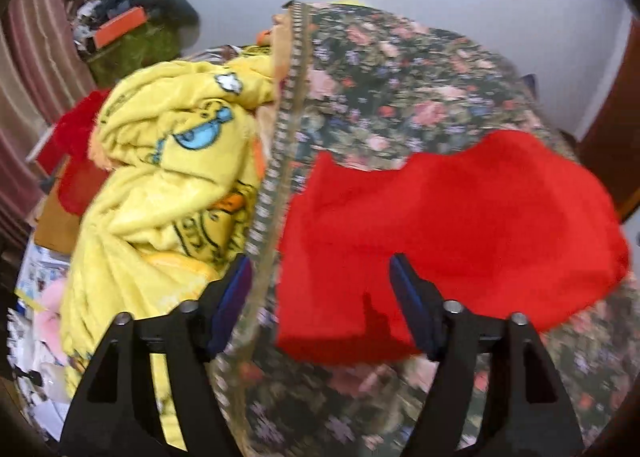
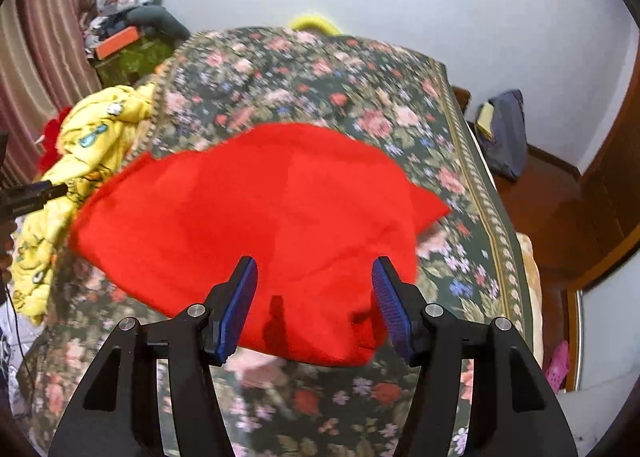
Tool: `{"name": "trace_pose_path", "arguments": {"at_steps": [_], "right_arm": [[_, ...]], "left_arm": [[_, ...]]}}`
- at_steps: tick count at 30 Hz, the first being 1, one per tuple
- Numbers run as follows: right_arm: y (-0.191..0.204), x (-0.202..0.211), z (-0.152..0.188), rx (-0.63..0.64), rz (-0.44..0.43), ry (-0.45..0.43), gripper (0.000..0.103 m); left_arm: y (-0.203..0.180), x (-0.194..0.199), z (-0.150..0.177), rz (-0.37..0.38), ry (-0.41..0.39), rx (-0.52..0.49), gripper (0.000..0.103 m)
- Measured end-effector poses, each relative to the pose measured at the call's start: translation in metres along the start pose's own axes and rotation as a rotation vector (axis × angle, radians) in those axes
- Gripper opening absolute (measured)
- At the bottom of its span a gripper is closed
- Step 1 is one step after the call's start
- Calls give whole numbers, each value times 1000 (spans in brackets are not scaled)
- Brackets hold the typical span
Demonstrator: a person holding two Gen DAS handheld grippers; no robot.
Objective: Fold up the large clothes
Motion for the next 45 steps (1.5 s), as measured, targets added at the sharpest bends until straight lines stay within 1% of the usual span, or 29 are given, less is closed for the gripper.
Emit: {"name": "trace_pose_path", "arguments": {"at_steps": [1, 3, 4, 5, 7, 10, 11, 14, 15, 17, 19, 22, 24, 26, 27, 28, 29, 30, 31, 32, 34, 36, 37, 40, 42, 45], "right_arm": [[5, 1, -1, 2, -11, -6, 57], [17, -1, -5, 5, -37, -16, 62], [22, -2, -6, 5, -45, -21, 70], [29, -5, -7, 6, -56, -25, 74], [42, -15, -7, 19, -78, -13, 75], [59, -39, -2, 44, -77, 36, 76], [63, -50, 0, 55, -77, 60, 76], [69, -80, 11, 75, -54, 157, 76], [69, -85, 15, 78, -57, 165, 76], [67, -82, 18, 78, -75, 140, 85], [66, -80, 20, 89, -73, 143, 85], [67, -79, 24, 111, -68, 137, 86], [68, -80, 26, 125, -63, 136, 87], [68, -80, 26, 129, -61, 136, 88], [68, -80, 27, 130, -61, 136, 89], [68, -82, 26, 129, -61, 138, 89], [68, -82, 26, 128, -61, 140, 90], [68, -83, 26, 131, -59, 143, 90], [69, -83, 26, 136, -55, 146, 90], [70, -82, 25, 141, -51, 152, 90], [72, -82, 23, 146, -50, 168, 90], [73, -79, 16, 139, -60, 178, 90], [73, -77, 13, 133, -67, 173, 90], [77, -70, 0, 121, -70, 137, 90], [83, -68, -8, 130, -60, 113, 90], [99, -72, -18, 182, -29, 81, 90]], "left_arm": [[-1, 4, 3, 34, 0, 17, 78], [-2, 5, 8, 106, 11, 60, 78], [-1, 4, 12, 144, 22, 88, 78], [1, 3, 18, 184, 32, 126, 78], [4, -6, 32, 263, 62, 213, 78], [7, -23, 50, 328, 117, 312, 78], [6, -25, 54, 335, 130, 328, 78], [7, -36, 65, 415, 142, 410, 78], [7, -39, 66, 442, 148, 432, 78], [4, -48, 69, 508, 162, 472, 78], [1, -59, 70, 559, 170, 505, 78], [0, -77, 68, 596, 170, 565, 78], [6, -84, 63, 610, 126, 604, 78], [13, -90, 60, 629, 85, 672, 78], [17, -93, 59, 635, 70, 705, 74], [21, -98, 58, 644, 56, 740, 68], [24, -103, 57, 648, 53, 761, 65], [26, -111, 56, 647, 56, 791, 58], [28, -120, 54, 641, 64, 814, 48], [29, -125, 52, 631, 71, 827, 44], [31, -139, 48, 590, 89, 849, 32], [32, -145, 43, 549, 89, 853, 26], [32, -147, 40, 517, 88, 843, 20], [29, -144, 33, 440, 74, 794, 10], [26, -127, 23, 377, 31, 733, 9], [23, -87, 4, 287, -69, 608, 9]]}}
Point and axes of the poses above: each gripper's, at about its wrist camera, not at the fingertips, and x roughly against the way its jaws point, y to its left, z to its underside, the point moved 1 cm from there along -x, roughly the way its jaws point, and after that the axes turned 8 degrees about -x, right-handed, at the moved point
